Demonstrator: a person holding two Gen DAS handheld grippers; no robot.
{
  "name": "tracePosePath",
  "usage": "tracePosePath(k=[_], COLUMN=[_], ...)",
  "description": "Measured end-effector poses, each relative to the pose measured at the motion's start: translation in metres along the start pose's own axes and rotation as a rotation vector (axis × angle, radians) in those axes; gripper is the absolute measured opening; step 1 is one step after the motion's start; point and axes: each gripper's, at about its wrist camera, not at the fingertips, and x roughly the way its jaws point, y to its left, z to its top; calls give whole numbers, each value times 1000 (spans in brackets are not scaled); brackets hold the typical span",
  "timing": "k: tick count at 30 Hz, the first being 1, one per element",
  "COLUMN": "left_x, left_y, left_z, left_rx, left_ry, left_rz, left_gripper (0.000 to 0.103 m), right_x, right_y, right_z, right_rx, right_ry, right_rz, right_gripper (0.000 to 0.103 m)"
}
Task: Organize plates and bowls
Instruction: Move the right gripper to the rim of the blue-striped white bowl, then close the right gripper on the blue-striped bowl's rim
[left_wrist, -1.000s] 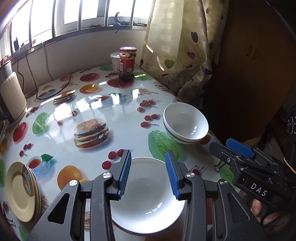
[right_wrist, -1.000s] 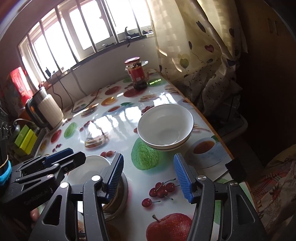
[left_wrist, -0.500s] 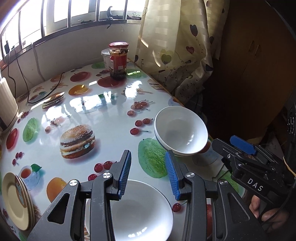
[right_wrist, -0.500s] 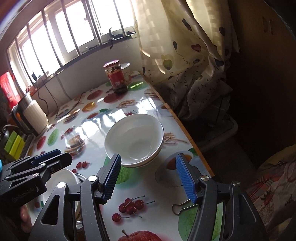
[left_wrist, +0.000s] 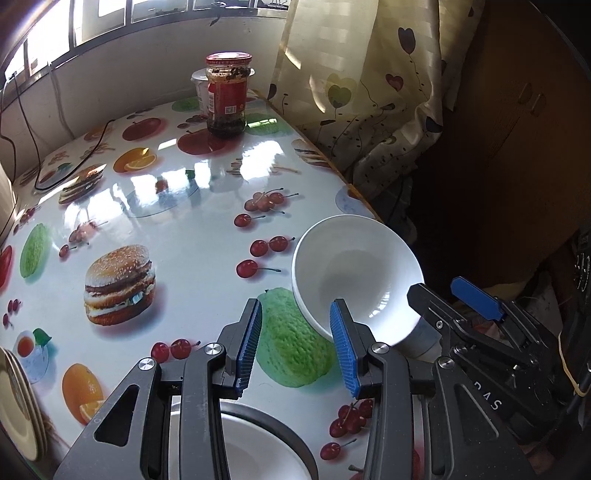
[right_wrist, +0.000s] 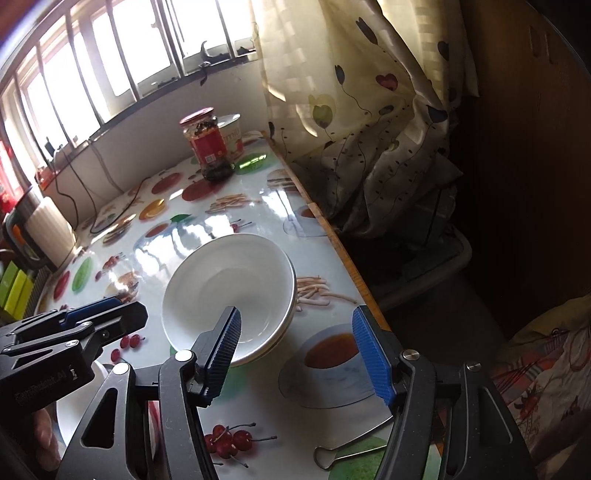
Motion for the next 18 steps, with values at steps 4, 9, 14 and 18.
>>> tracePosePath(k=[4,9,14,18], left_x=[10,23,33,36], left_y=[-3,-5,-5,-5], left_z=[4,6,6,7], left_rx=[-8,-13,-23,-29], left_ry=[16,50,79,78], left_rz=[17,29,27,30], left_gripper=[40,40,40,40], right_x=[8,19,29,34], right_y=[-1,-1,0,0], right_z=[5,8,8,9], right_rx=[-5,-22,-25,-33], right_ry=[10,27,45,55], right_rz=[5,4,3,2], right_gripper=[64,64,63,56])
